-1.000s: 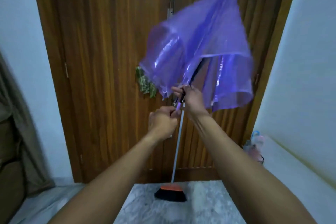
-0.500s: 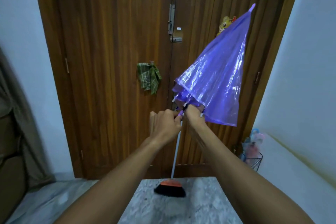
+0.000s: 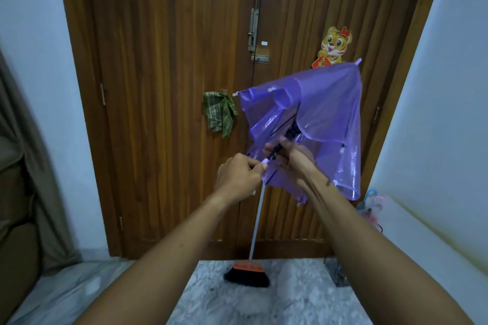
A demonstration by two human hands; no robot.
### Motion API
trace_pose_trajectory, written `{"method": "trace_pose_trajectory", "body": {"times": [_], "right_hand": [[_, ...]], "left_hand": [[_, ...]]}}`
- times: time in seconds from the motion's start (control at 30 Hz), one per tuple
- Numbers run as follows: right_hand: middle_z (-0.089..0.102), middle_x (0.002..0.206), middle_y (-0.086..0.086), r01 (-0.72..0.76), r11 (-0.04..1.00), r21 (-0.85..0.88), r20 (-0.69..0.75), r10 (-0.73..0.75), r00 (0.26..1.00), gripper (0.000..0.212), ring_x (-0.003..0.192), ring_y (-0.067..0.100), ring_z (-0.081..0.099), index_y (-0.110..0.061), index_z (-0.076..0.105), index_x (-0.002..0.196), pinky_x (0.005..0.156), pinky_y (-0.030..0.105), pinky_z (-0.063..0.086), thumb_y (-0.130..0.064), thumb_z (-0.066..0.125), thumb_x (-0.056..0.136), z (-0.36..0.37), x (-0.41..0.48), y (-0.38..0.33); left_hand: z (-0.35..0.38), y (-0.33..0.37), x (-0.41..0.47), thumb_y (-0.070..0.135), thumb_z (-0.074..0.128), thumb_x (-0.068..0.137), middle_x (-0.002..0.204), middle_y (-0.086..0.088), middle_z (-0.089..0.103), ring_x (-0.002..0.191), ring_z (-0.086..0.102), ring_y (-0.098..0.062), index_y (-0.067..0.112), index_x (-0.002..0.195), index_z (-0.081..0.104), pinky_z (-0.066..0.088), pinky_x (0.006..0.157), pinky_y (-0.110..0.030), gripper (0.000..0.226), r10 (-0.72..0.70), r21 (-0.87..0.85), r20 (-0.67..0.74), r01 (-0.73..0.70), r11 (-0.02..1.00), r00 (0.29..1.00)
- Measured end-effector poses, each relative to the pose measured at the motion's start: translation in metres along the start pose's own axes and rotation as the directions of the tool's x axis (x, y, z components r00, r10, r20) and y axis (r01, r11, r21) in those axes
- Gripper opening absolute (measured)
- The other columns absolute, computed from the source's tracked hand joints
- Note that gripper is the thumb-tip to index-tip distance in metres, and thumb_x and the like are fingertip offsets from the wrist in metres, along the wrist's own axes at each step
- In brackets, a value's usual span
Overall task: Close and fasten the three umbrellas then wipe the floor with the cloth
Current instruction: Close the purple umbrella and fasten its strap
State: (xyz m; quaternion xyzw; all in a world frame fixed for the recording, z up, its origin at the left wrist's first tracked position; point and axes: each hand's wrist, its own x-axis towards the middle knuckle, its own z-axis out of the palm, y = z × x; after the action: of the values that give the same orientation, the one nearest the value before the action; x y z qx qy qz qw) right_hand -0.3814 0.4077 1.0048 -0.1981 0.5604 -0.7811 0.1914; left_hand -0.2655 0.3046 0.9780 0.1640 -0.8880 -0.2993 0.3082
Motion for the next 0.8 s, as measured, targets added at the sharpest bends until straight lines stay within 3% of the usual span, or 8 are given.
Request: {"method": "trace_pose_trajectory", "body": {"times": [0.1, 0.23, 0.4, 0.47, 0.53, 0.6, 0.67, 0.8], "right_hand": [[0.077, 0.072, 0.002, 0.011, 0.993, -0.116, 0.007, -0.011, 1.000, 0.014, 0.055, 0.011, 0.067, -0.013, 0.051, 0.093, 0.045, 0.023, 0.035, -0.020, 0.049, 0.105, -0.002, 0.004, -0.007], [0.075, 0.066, 0.006, 0.002, 0.999, -0.054, -0.009, -0.002, 1.000, 0.018, 0.058, 0.019, 0.074, -0.005, 0.056, 0.092, 0.048, 0.022, 0.053, -0.013, 0.045, 0.105, -0.003, 0.003, -0.011], [0.073, 0.059, 0.007, 0.072, 0.997, -0.033, 0.033, -0.070, 0.997, 0.044, 0.054, 0.021, 0.073, -0.009, 0.051, 0.091, 0.055, 0.027, 0.057, -0.042, 0.027, 0.108, -0.001, 0.002, -0.024], [0.071, 0.056, 0.002, 0.076, 0.996, -0.046, 0.009, -0.075, 0.997, 0.041, 0.058, 0.017, 0.074, -0.007, 0.055, 0.091, 0.061, 0.029, 0.058, -0.032, 0.029, 0.109, -0.007, -0.001, -0.025], [0.075, 0.069, -0.003, 0.091, 0.990, -0.104, 0.008, -0.091, 0.996, 0.022, 0.080, 0.020, 0.076, -0.013, 0.063, 0.093, 0.070, 0.039, 0.057, -0.016, 0.044, 0.104, -0.025, -0.004, -0.014], [0.076, 0.080, -0.008, 0.069, 0.996, -0.047, 0.131, -0.063, 0.989, 0.005, 0.088, 0.014, 0.074, -0.021, 0.059, 0.092, 0.079, 0.036, 0.052, -0.021, 0.055, 0.095, -0.034, -0.009, -0.018], [0.079, 0.086, 0.000, -0.041, 0.994, 0.100, 0.170, 0.024, 0.985, 0.021, 0.077, 0.012, 0.075, -0.017, 0.057, 0.089, 0.087, 0.039, 0.051, -0.030, 0.047, 0.102, -0.028, 0.004, -0.031], [0.078, 0.078, 0.007, -0.102, 0.973, 0.206, 0.156, 0.070, 0.985, 0.031, 0.055, 0.014, 0.068, -0.004, 0.065, 0.093, 0.060, 0.031, 0.061, -0.028, 0.047, 0.102, -0.021, 0.016, -0.031]], "left_hand": [[-0.003, 0.003, 0.002, 0.044, 0.057, 0.094, 0.038, 0.002, 0.045, 0.040, 0.045, -0.011, 0.019, 0.050, 0.050, 0.025, 0.046, -0.029, 0.052, 0.013, -0.006, -0.011, -0.013, 1.000, 1.000], [0.001, 0.001, 0.001, 0.047, 0.056, 0.095, 0.042, 0.002, 0.040, 0.044, 0.042, -0.014, 0.015, 0.051, 0.049, 0.027, 0.050, -0.030, 0.054, 0.026, -0.041, 0.004, -0.026, 0.999, 1.000], [0.003, 0.003, 0.008, 0.048, 0.056, 0.091, 0.044, 0.003, 0.029, 0.044, 0.029, -0.018, 0.010, 0.054, 0.043, 0.025, 0.053, -0.033, 0.055, 0.084, -0.200, 0.014, -0.080, 0.976, 0.996], [0.000, 0.007, 0.011, 0.047, 0.056, 0.091, 0.045, 0.004, 0.026, 0.045, 0.025, -0.019, 0.011, 0.054, 0.037, 0.023, 0.053, -0.033, 0.055, 0.105, -0.230, 0.006, -0.101, 0.968, 0.994], [0.001, 0.008, 0.013, 0.046, 0.056, 0.092, 0.046, 0.005, 0.026, 0.045, 0.025, -0.019, 0.008, 0.056, 0.037, 0.024, 0.054, -0.033, 0.056, 0.118, -0.245, 0.002, -0.114, 0.963, 0.993], [0.002, 0.005, 0.014, 0.045, 0.057, 0.094, 0.047, 0.004, 0.027, 0.046, 0.025, -0.017, 0.005, 0.056, 0.039, 0.024, 0.055, -0.032, 0.058, 0.128, -0.266, -0.001, -0.123, 0.956, 0.992], [0.002, -0.001, 0.016, 0.042, 0.059, 0.094, 0.048, 0.001, 0.028, 0.047, 0.024, -0.016, 0.003, 0.054, 0.046, 0.021, 0.055, -0.032, 0.058, 0.131, -0.313, 0.003, -0.124, 0.942, 0.991], [-0.005, -0.007, 0.016, 0.040, 0.062, 0.095, 0.052, -0.003, 0.028, 0.050, 0.021, -0.013, -0.006, 0.061, 0.059, 0.017, 0.054, -0.032, 0.058, 0.147, -0.418, 0.021, -0.125, 0.900, 0.989]]}}
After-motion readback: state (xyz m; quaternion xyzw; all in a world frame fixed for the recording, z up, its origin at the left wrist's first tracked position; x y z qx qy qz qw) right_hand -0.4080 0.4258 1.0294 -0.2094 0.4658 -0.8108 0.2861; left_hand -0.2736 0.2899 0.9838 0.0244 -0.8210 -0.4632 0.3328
